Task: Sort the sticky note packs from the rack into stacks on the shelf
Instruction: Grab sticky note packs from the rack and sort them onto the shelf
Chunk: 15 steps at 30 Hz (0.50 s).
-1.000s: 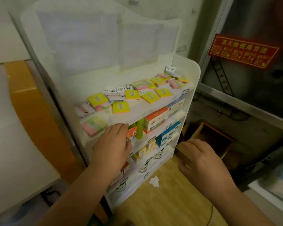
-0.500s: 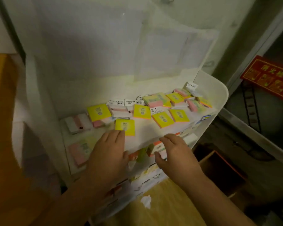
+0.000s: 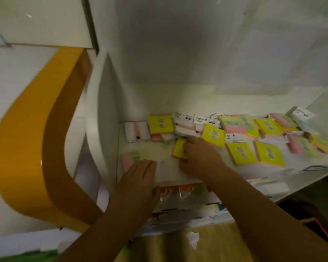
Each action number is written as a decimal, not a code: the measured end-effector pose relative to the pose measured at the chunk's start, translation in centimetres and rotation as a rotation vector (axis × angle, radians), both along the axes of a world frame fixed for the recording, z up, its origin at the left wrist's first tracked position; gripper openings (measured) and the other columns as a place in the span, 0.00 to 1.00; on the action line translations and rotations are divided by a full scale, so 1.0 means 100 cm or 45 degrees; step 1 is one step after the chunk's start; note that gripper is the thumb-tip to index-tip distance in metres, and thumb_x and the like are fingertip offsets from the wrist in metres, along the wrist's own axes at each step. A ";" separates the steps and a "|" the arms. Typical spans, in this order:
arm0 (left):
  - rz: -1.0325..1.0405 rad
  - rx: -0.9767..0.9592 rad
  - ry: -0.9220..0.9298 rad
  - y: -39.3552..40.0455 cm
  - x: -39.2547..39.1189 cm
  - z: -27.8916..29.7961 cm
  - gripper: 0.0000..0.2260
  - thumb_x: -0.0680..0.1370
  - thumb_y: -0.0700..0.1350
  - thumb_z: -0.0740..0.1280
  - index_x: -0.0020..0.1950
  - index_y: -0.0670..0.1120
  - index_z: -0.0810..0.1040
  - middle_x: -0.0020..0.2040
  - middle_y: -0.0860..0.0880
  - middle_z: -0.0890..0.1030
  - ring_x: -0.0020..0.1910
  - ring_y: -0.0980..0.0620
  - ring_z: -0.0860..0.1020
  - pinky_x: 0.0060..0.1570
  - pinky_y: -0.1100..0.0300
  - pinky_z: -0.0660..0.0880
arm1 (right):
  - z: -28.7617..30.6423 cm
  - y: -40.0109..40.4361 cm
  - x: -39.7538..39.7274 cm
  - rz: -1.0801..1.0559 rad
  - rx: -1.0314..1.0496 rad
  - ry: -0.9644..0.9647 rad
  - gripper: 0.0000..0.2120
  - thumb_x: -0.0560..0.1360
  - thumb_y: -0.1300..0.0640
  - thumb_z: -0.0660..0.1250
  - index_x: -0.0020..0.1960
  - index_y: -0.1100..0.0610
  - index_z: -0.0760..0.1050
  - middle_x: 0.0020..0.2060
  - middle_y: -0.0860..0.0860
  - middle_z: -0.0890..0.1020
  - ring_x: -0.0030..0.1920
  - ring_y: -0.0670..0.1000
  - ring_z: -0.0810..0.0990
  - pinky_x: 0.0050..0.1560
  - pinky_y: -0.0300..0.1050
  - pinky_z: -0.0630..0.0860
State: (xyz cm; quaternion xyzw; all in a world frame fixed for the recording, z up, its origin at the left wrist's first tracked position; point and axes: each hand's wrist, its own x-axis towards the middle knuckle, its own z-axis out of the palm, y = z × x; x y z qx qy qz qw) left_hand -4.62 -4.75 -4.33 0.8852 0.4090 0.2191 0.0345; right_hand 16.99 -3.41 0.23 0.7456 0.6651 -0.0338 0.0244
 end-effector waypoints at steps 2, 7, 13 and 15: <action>0.057 -0.068 0.033 -0.004 -0.004 0.002 0.32 0.64 0.48 0.79 0.65 0.40 0.74 0.58 0.43 0.79 0.58 0.44 0.76 0.54 0.52 0.78 | 0.003 0.005 -0.001 0.037 -0.024 -0.068 0.17 0.73 0.45 0.66 0.56 0.55 0.77 0.56 0.53 0.75 0.57 0.54 0.76 0.48 0.47 0.72; 0.206 -0.086 0.078 -0.011 -0.005 0.014 0.31 0.65 0.46 0.79 0.65 0.40 0.74 0.59 0.42 0.79 0.57 0.44 0.78 0.59 0.54 0.72 | -0.002 0.008 -0.001 0.140 0.051 -0.158 0.10 0.76 0.56 0.64 0.54 0.57 0.78 0.54 0.55 0.78 0.54 0.56 0.79 0.45 0.46 0.73; 0.309 -0.127 0.170 -0.018 -0.001 0.018 0.28 0.67 0.42 0.77 0.65 0.39 0.75 0.60 0.41 0.79 0.58 0.42 0.79 0.62 0.52 0.71 | -0.017 0.006 0.019 0.174 0.227 -0.077 0.08 0.77 0.59 0.62 0.55 0.57 0.76 0.54 0.55 0.80 0.55 0.57 0.79 0.49 0.49 0.75; 0.319 -0.139 0.215 -0.016 0.002 0.020 0.31 0.63 0.42 0.80 0.64 0.37 0.76 0.58 0.40 0.80 0.56 0.41 0.80 0.58 0.49 0.76 | -0.018 0.004 0.027 0.191 0.286 -0.002 0.08 0.76 0.60 0.62 0.54 0.57 0.75 0.53 0.55 0.80 0.55 0.57 0.78 0.49 0.50 0.74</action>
